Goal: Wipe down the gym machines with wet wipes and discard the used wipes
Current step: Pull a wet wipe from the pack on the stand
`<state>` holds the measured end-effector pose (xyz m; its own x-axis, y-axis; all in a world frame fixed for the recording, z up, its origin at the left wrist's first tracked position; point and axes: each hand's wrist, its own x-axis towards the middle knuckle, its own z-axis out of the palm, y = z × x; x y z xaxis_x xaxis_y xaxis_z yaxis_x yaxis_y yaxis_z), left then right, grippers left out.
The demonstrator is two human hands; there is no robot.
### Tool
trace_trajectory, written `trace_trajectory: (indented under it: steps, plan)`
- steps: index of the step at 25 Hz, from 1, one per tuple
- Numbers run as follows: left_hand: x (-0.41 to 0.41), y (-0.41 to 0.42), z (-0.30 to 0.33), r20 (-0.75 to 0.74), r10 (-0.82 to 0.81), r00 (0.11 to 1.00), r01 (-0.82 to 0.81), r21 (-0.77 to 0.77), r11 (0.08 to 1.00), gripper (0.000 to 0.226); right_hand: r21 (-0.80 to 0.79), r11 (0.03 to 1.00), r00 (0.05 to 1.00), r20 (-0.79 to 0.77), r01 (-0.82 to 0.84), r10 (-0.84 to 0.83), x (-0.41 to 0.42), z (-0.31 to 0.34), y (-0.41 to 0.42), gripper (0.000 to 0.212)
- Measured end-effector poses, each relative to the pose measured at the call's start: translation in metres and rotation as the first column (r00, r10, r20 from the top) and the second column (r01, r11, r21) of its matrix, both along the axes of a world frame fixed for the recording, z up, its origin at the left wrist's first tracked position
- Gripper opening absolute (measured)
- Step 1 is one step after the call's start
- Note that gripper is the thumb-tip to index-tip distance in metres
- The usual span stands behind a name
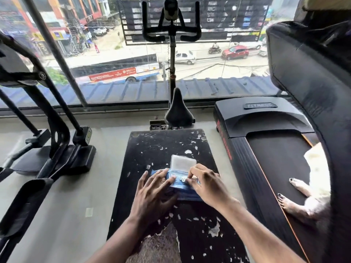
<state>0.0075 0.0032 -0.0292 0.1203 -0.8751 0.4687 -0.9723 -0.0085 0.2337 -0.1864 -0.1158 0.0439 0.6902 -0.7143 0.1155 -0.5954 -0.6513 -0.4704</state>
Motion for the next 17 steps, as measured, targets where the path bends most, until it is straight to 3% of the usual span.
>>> trace_trajectory:
  steps: [5,8,11,17]
  plan:
    - [0.001,0.008,0.004,-0.092,-0.007,0.996,0.011,0.043,0.999,0.058,0.063,0.998,1.0,0.002,-0.014,0.014,-0.005,0.006,-0.001,0.009]
    - [-0.001,0.007,0.007,-0.102,-0.017,0.995,0.022,0.055,0.998,0.06,0.042,0.991,0.983,-0.127,-0.126,0.131,-0.003,0.011,-0.002,0.028]
    - [0.001,0.007,0.006,-0.106,-0.016,0.994,0.023,0.063,0.998,0.06,0.006,0.982,0.956,-0.227,-0.19,0.187,0.003,0.019,-0.002,0.021]
    - [0.002,0.006,0.003,-0.1,-0.007,0.995,0.013,0.067,0.998,0.06,0.051,0.997,0.988,-0.139,-0.055,0.061,0.005,0.02,-0.008,0.01]
